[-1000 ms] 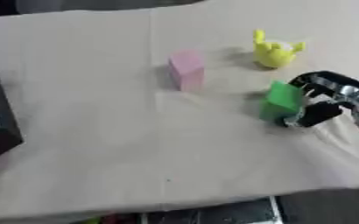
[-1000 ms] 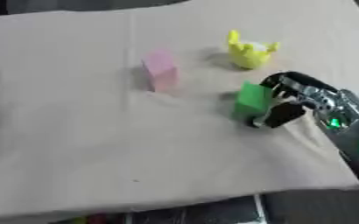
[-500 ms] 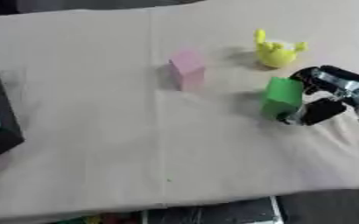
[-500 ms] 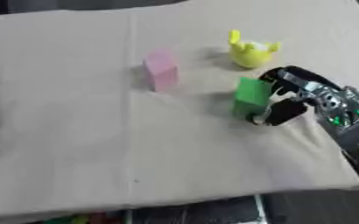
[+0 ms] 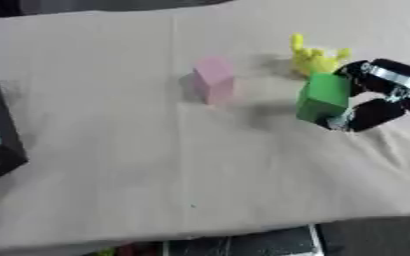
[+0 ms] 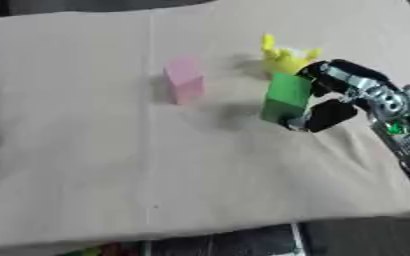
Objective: Pick up the objects with one hand, pass them to the other hand, and then place them into the box on the other side of the table.
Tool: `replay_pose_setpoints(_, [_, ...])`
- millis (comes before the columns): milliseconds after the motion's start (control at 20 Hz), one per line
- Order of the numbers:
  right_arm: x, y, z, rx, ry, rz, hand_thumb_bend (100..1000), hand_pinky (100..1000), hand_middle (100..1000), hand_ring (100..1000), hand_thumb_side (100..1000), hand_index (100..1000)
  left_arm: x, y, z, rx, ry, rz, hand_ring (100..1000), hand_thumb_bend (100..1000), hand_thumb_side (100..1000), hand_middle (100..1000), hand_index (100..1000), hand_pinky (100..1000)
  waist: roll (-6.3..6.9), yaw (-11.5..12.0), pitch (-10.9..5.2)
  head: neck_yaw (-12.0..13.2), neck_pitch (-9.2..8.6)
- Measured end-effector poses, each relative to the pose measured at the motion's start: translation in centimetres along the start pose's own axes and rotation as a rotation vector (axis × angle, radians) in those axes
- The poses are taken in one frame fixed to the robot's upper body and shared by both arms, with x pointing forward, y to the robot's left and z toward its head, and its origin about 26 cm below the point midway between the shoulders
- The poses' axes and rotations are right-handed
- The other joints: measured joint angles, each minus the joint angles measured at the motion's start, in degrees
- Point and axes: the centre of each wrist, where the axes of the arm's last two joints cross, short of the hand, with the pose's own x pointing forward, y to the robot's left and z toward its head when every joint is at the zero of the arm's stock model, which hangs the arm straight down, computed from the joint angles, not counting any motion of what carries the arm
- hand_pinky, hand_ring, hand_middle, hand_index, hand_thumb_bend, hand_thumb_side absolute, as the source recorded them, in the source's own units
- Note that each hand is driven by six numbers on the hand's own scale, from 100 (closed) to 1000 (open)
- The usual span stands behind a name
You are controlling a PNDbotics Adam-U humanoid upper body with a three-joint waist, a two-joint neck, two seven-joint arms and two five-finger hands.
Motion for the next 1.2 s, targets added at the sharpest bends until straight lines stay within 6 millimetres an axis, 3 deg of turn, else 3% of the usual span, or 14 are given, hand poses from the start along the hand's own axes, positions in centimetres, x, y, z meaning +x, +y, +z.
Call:
replay_pose_setpoints(250, [1.1, -0.2, -0.5, -0.018, -0.059, -0.051, 436, 842, 602, 712, 100, 661, 0.7, -0.3, -0.1, -0.019, -0.025, -0.012, 758, 697, 684, 814, 846, 881, 0.66, 0.31, -0.06, 0.11, -0.01])
replay_pose_setpoints(750, [2.8, 1.6, -3.0, -0.003, -0.184, -0.170, 403, 841, 595, 700, 100, 659, 3.6, -1.9, -0.7, -0.156, -0.113, -0.105, 753, 721, 639, 788, 829, 870, 1.09, 0.83, -0.26, 0.41, -0.03])
replay_pose_setpoints(1200, [4.0, 3.5, -5.3, -0.022, -0.275, -0.231, 395, 845, 596, 701, 100, 663, 9.6, -4.4, -1.3, -0.456, -0.275, -0.327, 759, 717, 620, 785, 832, 859, 1.71, 1.52, -0.32, 0.56, 0.02])
